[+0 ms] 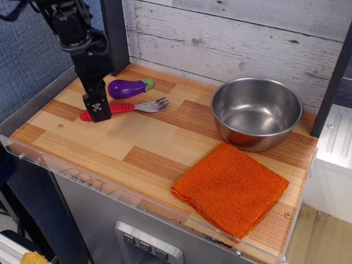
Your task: PICK UP THE SPOON AND PUT ON THE TOWEL
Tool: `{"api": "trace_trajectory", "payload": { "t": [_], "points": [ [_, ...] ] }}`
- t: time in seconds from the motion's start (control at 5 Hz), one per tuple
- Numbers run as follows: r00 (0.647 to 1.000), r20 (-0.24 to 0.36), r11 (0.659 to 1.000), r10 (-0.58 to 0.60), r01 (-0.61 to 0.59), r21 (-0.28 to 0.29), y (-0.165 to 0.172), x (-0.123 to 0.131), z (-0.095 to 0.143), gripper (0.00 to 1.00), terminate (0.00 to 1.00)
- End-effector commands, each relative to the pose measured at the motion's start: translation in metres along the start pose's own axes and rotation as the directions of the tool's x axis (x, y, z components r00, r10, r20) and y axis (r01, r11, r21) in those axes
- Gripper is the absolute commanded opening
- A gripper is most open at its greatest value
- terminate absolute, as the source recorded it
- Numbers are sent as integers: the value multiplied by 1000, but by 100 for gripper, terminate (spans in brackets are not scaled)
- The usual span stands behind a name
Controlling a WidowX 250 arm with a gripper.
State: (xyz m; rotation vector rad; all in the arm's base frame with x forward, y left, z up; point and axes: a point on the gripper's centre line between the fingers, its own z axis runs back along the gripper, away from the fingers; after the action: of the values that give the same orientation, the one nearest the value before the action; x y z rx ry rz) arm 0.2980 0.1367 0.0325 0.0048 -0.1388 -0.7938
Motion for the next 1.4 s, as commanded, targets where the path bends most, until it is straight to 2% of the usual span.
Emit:
{"api": "trace_trajectory", "payload": {
  "t": [0.0, 0.2, 0.4, 0.8, 1.0, 1.2],
  "points": [
    [1000, -16, 999, 3, -3, 35, 20, 7, -5, 100, 0],
    [1000, -24, 999, 1, 0, 35, 21, 6, -11, 100, 0],
    [1000, -29, 999, -1, 2, 42, 19, 4, -15, 0, 0],
    [1000, -24, 999, 7, -6, 43, 19, -4, -14, 0, 0],
    [1000, -3, 999, 26, -26, 47, 22, -4, -1, 0, 0],
    [998, 42, 997, 47, -50, 66, 27, 0, 24, 0, 0]
  ]
}}
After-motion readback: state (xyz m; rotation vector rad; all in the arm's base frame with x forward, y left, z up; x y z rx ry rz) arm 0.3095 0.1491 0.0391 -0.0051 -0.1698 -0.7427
